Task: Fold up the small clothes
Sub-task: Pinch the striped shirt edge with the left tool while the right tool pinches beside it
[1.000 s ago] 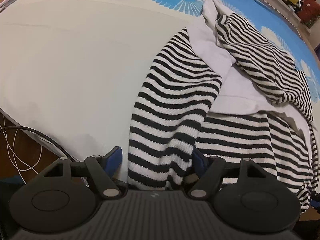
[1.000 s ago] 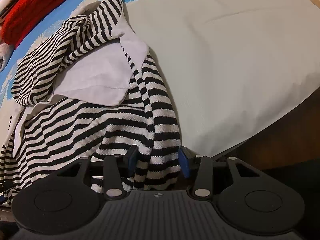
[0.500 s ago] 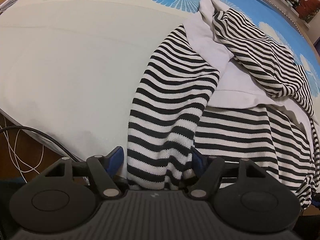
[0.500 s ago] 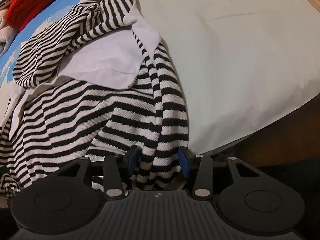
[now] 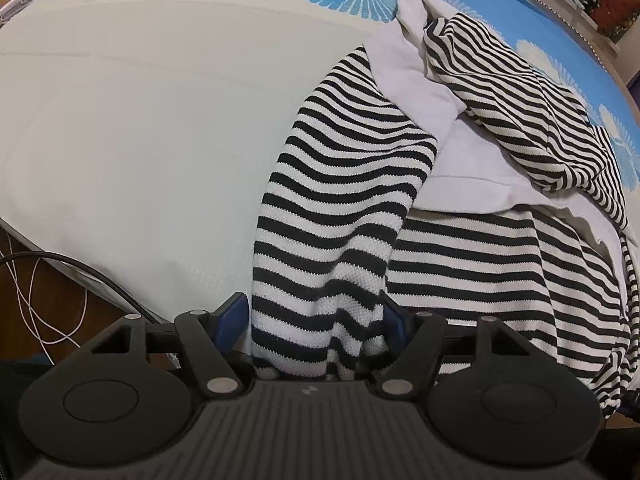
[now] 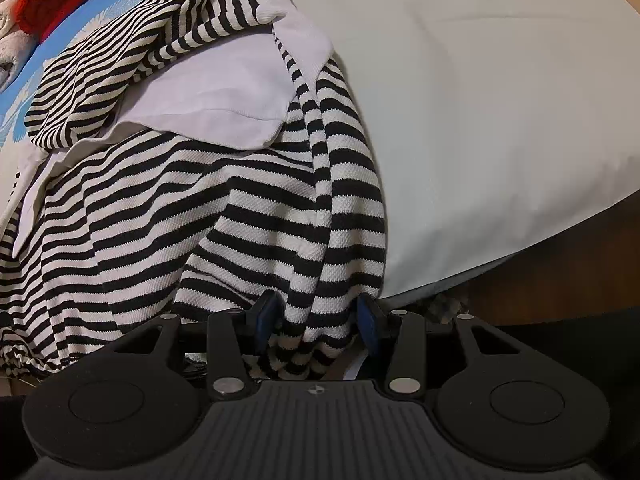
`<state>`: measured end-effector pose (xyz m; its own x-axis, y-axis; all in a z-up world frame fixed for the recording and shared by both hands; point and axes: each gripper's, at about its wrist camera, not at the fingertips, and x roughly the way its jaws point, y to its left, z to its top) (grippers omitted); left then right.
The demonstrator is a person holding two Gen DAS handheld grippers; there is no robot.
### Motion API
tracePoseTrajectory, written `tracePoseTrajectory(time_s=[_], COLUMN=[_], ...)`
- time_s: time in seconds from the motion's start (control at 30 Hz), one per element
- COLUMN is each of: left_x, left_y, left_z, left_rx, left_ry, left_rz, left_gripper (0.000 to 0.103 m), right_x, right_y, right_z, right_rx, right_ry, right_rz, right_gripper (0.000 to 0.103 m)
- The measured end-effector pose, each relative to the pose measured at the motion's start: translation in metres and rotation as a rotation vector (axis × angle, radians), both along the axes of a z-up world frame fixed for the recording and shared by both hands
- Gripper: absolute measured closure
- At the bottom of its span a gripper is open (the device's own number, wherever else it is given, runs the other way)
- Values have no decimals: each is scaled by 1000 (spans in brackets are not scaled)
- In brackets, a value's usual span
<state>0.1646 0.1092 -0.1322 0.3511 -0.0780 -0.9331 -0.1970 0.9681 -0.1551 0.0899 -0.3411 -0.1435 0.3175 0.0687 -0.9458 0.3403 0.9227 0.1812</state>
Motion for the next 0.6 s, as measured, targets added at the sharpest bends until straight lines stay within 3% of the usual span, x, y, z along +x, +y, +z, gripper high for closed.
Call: tracePoseTrajectory(time_s=[0.17, 0.33, 0.5, 0.6], left_x=[0, -2, -13, -16], left_y=[-1, -5, -5, -2], left_z=[-3, -1, 16, 18], left_rx=[12, -12, -58, -81], left_ry=[10, -14, -63, -61], left_rz=[-18, -65, -74, -71], left_gripper=[37, 93, 94, 92], right_x=[1, -1, -10, -9], right_y=[0, 0, -21, -30], right_z=[1, 9, 43, 35], right_rx=[14, 14, 60, 69], right_ry=[-10, -41, -215, -170], right_rz=[6, 17, -75, -116], right_gripper=[72, 93, 94, 94])
